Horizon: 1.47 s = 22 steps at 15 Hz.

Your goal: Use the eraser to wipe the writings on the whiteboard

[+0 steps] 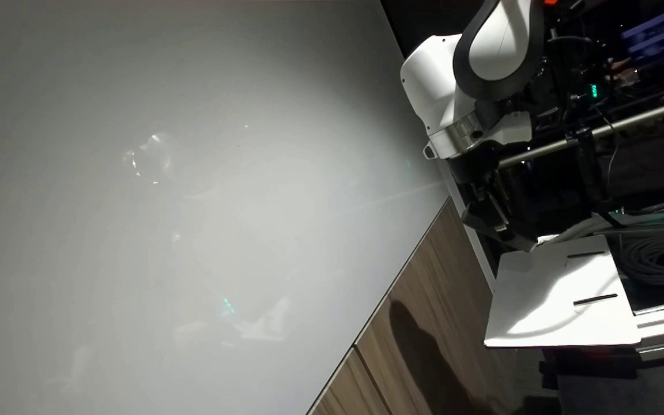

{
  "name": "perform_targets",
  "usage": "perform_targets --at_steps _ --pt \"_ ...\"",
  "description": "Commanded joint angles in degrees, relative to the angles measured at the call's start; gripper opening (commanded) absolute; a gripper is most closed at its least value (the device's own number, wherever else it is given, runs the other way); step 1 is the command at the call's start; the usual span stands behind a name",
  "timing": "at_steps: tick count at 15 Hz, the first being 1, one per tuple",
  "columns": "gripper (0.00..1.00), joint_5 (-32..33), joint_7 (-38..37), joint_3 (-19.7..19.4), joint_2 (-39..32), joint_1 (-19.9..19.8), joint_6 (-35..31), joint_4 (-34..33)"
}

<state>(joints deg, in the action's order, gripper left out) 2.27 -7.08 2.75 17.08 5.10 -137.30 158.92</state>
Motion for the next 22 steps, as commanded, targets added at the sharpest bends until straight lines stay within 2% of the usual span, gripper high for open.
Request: perform_targets --at_steps 1,9,22 --pt "0.3 -1.49 2.73 0.49 -5.86 0.13 -4.15 -0.4" --pt "0.3 -1.15 3.1 0.63 -15.44 -0.32 -7.01 -3.8" --pt "0.3 2.44 -0.43 -0.73 -23.2 -1.47 -5.93 -7.95"
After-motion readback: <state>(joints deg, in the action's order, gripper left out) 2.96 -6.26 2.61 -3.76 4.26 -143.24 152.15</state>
